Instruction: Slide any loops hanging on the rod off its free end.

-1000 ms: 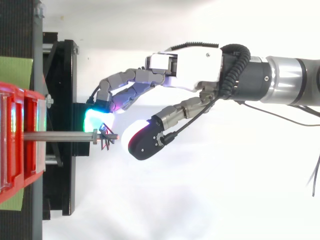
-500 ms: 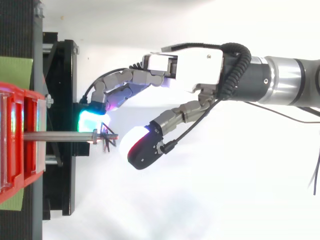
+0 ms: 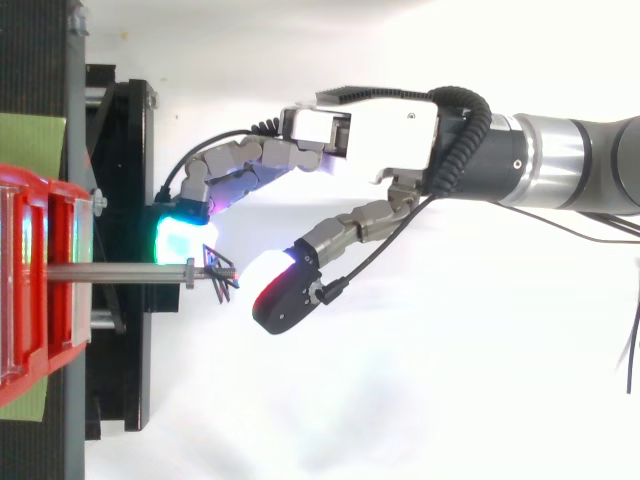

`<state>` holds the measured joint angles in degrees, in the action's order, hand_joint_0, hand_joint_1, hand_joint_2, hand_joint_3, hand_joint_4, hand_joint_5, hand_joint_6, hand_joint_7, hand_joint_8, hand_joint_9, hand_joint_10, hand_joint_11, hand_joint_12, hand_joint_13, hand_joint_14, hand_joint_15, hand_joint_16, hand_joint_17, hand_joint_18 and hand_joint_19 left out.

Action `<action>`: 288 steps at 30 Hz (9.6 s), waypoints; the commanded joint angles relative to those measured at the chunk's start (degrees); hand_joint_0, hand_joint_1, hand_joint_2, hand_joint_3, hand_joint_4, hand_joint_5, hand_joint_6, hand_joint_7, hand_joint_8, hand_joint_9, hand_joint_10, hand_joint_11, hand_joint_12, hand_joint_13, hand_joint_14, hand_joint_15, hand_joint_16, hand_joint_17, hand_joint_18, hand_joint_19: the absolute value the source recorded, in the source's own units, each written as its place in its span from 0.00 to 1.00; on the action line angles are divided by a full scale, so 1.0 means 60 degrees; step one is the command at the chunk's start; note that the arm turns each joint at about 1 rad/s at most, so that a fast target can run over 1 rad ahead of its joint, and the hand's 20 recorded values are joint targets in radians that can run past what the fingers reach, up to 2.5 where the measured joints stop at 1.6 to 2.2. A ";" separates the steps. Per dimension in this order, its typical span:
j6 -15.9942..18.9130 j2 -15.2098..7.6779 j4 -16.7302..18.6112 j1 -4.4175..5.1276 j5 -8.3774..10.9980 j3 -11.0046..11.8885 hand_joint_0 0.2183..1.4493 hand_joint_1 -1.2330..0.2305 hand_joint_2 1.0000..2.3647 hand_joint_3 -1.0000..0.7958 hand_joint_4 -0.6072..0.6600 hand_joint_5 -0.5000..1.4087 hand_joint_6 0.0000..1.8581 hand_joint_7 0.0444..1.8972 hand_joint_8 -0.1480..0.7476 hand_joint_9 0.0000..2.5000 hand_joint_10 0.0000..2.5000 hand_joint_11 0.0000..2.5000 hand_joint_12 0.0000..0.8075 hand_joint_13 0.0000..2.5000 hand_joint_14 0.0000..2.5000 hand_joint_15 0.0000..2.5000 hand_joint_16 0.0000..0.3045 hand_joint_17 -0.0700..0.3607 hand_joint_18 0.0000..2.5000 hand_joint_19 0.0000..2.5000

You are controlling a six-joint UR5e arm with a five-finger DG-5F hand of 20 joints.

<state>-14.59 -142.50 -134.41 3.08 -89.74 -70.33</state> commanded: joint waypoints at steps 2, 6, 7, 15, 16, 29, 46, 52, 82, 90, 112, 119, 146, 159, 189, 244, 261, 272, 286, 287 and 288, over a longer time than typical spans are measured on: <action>0.0000 -0.0010 0.0020 -0.0016 -0.0014 0.0002 0.30 0.44 0.00 0.28 0.68 0.17 0.27 0.58 0.48 0.25 0.00 0.02 0.41 0.21 0.00 0.00 0.16 0.42 0.24 0.13; 0.0014 0.0020 0.0020 -0.0030 -0.0088 0.0031 0.30 0.45 0.00 0.28 0.69 0.18 0.27 0.58 0.49 0.25 0.00 0.02 0.41 0.21 0.00 0.00 0.16 0.42 0.24 0.14; -0.0015 0.0005 -0.0024 -0.0059 -0.0263 0.0178 0.30 0.45 0.00 0.28 0.69 0.18 0.27 0.58 0.48 0.25 0.00 0.02 0.41 0.22 0.00 0.00 0.16 0.42 0.24 0.13; -0.0088 0.0005 -0.0083 -0.0103 -0.0542 0.0295 0.32 0.44 0.00 0.31 0.67 0.18 0.27 0.65 0.49 0.26 0.00 0.02 0.40 0.22 0.00 0.00 0.16 0.42 0.24 0.13; -0.0088 0.0005 -0.0083 -0.0103 -0.0542 0.0295 0.32 0.44 0.00 0.32 0.66 0.18 0.27 0.66 0.49 0.26 0.00 0.02 0.40 0.22 0.00 0.00 0.16 0.41 0.24 0.13; -0.0074 0.0005 -0.0083 -0.0177 -0.0644 0.0295 0.33 0.42 0.01 0.37 0.64 0.16 0.41 0.57 0.50 0.27 0.00 0.04 0.41 0.23 0.00 0.00 0.16 0.42 0.26 0.13; -0.0235 0.0342 -0.0742 -0.0235 -0.0820 0.0310 0.34 0.38 0.01 0.44 0.58 0.15 0.46 0.57 0.50 0.29 0.00 0.07 0.41 0.24 0.00 0.01 0.16 0.41 0.26 0.13; -0.0498 0.0386 -0.1255 -0.0235 -0.0820 0.0310 0.34 0.38 0.01 0.45 0.57 0.16 0.46 0.57 0.50 0.29 0.00 0.08 0.41 0.24 0.00 0.01 0.16 0.41 0.26 0.14; -0.1436 0.1968 -0.4917 -0.0308 -0.0864 0.0310 0.33 0.38 0.01 0.46 0.57 0.16 0.46 0.58 0.51 0.30 0.00 0.08 0.41 0.24 0.00 0.01 0.16 0.42 0.26 0.14; -0.1392 0.2114 -0.5664 -0.0323 -0.0879 0.0295 0.34 0.38 0.01 0.45 0.57 0.16 0.46 0.58 0.51 0.30 0.00 0.08 0.41 0.24 0.00 0.01 0.16 0.42 0.26 0.14; -0.0206 0.2524 -0.6733 -0.0367 -0.0805 0.0310 0.38 0.30 0.01 0.35 0.61 0.15 0.46 0.55 0.50 0.29 0.00 0.10 0.40 0.24 0.00 0.01 0.16 0.42 0.28 0.13; 0.0102 0.2539 -0.6836 -0.0338 -0.0820 0.0310 0.40 0.30 0.00 0.32 0.58 0.15 0.46 0.54 0.50 0.29 0.00 0.10 0.40 0.24 0.00 0.01 0.16 0.42 0.28 0.13; 0.0659 0.2539 -0.6836 -0.0279 -0.0805 0.0310 0.33 0.38 0.01 0.45 0.59 0.16 0.45 0.60 0.51 0.30 0.00 0.10 0.41 0.25 0.00 0.02 0.16 0.42 0.28 0.15; 0.0893 0.2539 -0.6851 -0.0250 -0.0791 0.0310 0.35 0.35 0.00 0.29 0.59 0.16 0.45 0.60 0.50 0.32 0.00 0.11 0.40 0.26 0.00 0.02 0.16 0.42 0.29 0.15; 0.1098 0.2539 -0.6807 -0.0191 -0.0747 0.0310 0.28 0.35 0.00 0.28 0.63 0.17 0.40 0.62 0.51 0.30 0.00 0.10 0.42 0.25 0.00 0.02 0.17 0.43 0.28 0.15; 0.1362 0.2524 -0.6558 -0.0147 -0.0410 0.0310 0.36 0.30 0.00 0.28 0.63 0.16 0.45 0.58 0.51 0.35 0.01 0.17 0.41 0.25 0.00 0.02 0.16 0.42 0.29 0.14; 0.1362 0.2524 -0.6558 -0.0133 -0.0424 0.0310 0.34 0.51 0.01 0.42 0.62 0.21 0.34 0.71 0.51 0.36 0.00 0.12 0.39 0.25 0.00 0.02 0.15 0.40 0.27 0.16; 0.1362 0.2539 -0.6484 -0.0133 -0.0410 0.0310 0.36 0.30 0.01 0.33 0.64 0.15 0.45 0.57 0.52 0.34 0.01 0.19 0.41 0.25 0.00 0.02 0.16 0.41 0.28 0.14; 0.1362 0.2524 -0.6455 -0.0147 -0.0410 0.0310 0.32 0.57 0.00 0.28 0.59 0.19 0.41 0.61 0.49 0.37 0.00 0.14 0.37 0.26 0.00 0.03 0.15 0.39 0.27 0.16; 0.1362 0.2524 -0.6455 -0.0147 -0.0410 0.0310 0.32 0.57 0.00 0.28 0.59 0.19 0.41 0.62 0.49 0.37 0.00 0.15 0.37 0.26 0.00 0.03 0.15 0.39 0.27 0.16; 0.1362 0.2524 -0.6455 -0.0147 -0.0410 0.0310 0.32 0.58 0.00 0.28 0.59 0.20 0.40 0.63 0.49 0.37 0.01 0.14 0.37 0.26 0.00 0.03 0.14 0.39 0.26 0.16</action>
<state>-6.42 -127.33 -173.15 2.22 -92.20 -68.47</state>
